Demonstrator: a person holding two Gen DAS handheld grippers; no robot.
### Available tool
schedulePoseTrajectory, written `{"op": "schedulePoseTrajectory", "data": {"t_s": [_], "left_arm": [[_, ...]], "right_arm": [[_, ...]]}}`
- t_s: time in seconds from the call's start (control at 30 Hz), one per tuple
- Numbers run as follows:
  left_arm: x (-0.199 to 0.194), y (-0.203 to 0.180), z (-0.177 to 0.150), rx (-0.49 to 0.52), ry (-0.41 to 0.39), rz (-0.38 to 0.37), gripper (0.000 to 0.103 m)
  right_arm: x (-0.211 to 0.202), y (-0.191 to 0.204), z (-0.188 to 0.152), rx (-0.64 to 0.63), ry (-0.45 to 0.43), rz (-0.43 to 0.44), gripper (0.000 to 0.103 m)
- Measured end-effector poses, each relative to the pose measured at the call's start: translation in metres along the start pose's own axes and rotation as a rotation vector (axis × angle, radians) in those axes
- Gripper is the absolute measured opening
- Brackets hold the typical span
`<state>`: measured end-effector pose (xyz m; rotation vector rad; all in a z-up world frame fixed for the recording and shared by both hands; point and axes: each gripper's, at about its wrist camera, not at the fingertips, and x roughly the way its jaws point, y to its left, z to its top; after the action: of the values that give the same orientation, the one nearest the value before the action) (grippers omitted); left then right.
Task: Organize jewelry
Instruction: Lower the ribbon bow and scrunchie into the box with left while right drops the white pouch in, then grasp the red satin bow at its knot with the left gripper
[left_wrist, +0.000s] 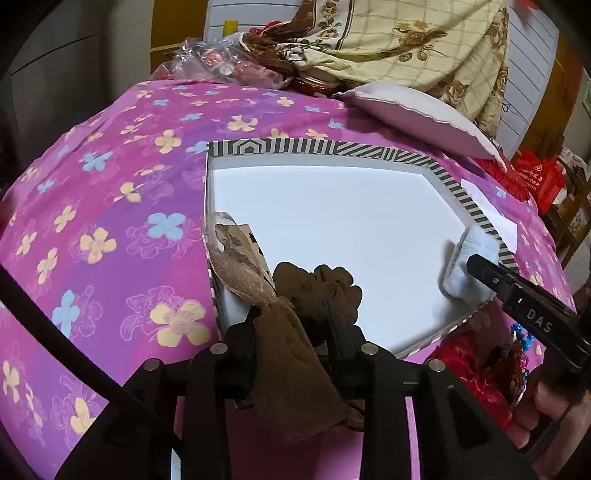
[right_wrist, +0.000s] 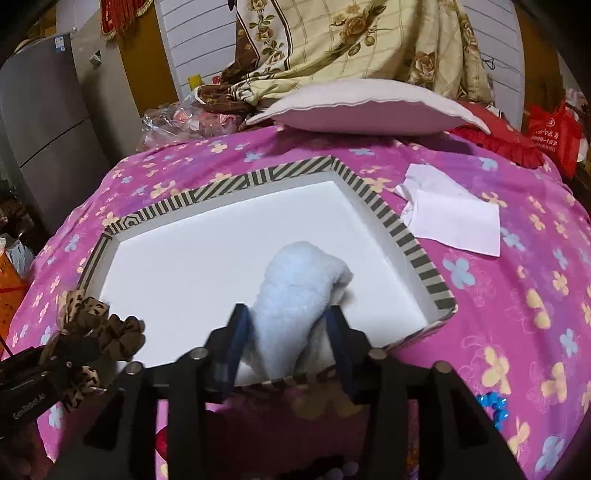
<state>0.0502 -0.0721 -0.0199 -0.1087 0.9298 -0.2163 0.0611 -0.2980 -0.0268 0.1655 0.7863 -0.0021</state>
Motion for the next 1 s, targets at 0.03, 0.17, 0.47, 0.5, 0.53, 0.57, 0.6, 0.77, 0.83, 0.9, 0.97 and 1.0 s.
{"op": "schedulePoseTrajectory", "data": {"t_s": [0.03, 0.17, 0.47, 0.5, 0.53, 0.57, 0.6, 0.77, 0.83, 0.9, 0.97, 1.0], "left_arm": [[0.000, -0.002, 0.000, 0.014, 0.002, 0.003, 0.011], [0.000, -0.007, 0.000, 0.031, 0.005, -0.005, 0.020], [-0.024, -0.008, 0.000, 0.005, -0.078, -0.081, 0.038], [-0.030, -0.011, -0.002, 0.014, -0.096, -0.107, 0.038], [-0.036, -0.015, -0.004, 0.028, -0.111, -0.134, 0.038], [-0.042, -0.022, -0.008, 0.055, -0.130, -0.170, 0.038], [-0.049, -0.031, -0.013, 0.091, -0.146, -0.203, 0.038], [-0.051, -0.076, -0.039, 0.274, -0.102, -0.341, 0.038], [-0.043, -0.092, -0.048, 0.337, -0.059, -0.369, 0.038], [-0.034, -0.101, -0.051, 0.355, -0.028, -0.370, 0.038], [-0.024, -0.104, -0.053, 0.351, -0.003, -0.367, 0.038], [-0.019, -0.105, -0.053, 0.348, 0.011, -0.353, 0.038]], "right_arm": [[-0.003, 0.000, 0.000, -0.004, -0.006, 0.007, 0.057], [-0.025, -0.003, 0.004, -0.010, -0.068, 0.014, 0.057], [-0.104, -0.050, -0.019, 0.032, -0.130, -0.096, 0.065], [-0.110, -0.058, -0.026, 0.048, -0.117, -0.107, 0.065], [-0.117, -0.067, -0.034, 0.069, -0.100, -0.116, 0.065], [-0.122, -0.076, -0.042, 0.088, -0.086, -0.127, 0.065], [-0.128, -0.083, -0.050, 0.103, -0.073, -0.141, 0.065], [-0.153, -0.117, -0.082, 0.166, -0.027, -0.182, 0.065], [-0.155, -0.127, -0.087, 0.172, -0.021, -0.198, 0.065], [-0.152, -0.132, -0.089, 0.175, -0.006, -0.206, 0.065], [-0.146, -0.132, -0.088, 0.173, 0.013, -0.202, 0.065], [-0.142, -0.130, -0.087, 0.164, 0.023, -0.198, 0.065]]}}
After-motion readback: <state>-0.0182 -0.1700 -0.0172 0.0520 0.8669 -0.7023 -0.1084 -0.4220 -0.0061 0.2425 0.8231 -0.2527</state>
